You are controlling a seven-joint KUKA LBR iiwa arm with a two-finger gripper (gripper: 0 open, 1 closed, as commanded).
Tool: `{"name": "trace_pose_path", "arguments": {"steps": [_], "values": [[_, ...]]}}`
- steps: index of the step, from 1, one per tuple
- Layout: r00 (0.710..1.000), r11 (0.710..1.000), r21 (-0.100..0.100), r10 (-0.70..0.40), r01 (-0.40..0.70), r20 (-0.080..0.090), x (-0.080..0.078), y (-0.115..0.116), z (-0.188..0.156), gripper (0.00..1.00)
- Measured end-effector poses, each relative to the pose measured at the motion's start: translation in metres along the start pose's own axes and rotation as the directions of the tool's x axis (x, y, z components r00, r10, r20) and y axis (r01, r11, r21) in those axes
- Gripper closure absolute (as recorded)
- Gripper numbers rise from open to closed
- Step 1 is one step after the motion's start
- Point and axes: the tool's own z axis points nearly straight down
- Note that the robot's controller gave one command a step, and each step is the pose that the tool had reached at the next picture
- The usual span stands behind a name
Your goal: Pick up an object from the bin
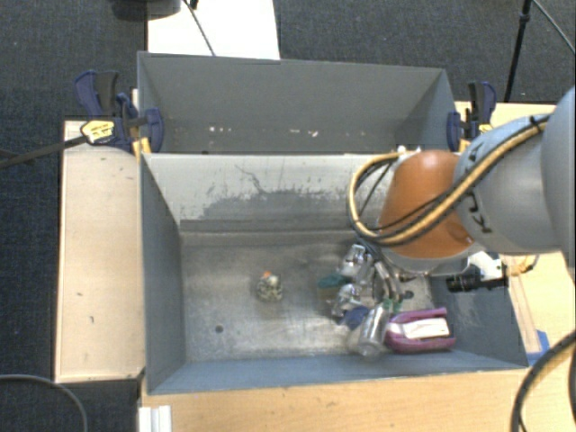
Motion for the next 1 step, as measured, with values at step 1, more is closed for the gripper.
{"name": "trace_pose_path", "arguments": {"steps": [1], "values": [[0.992,0.992,0.004,-0.127,0.127,0.007,-0.0152,0.013,-0.1457,1.0]]}}
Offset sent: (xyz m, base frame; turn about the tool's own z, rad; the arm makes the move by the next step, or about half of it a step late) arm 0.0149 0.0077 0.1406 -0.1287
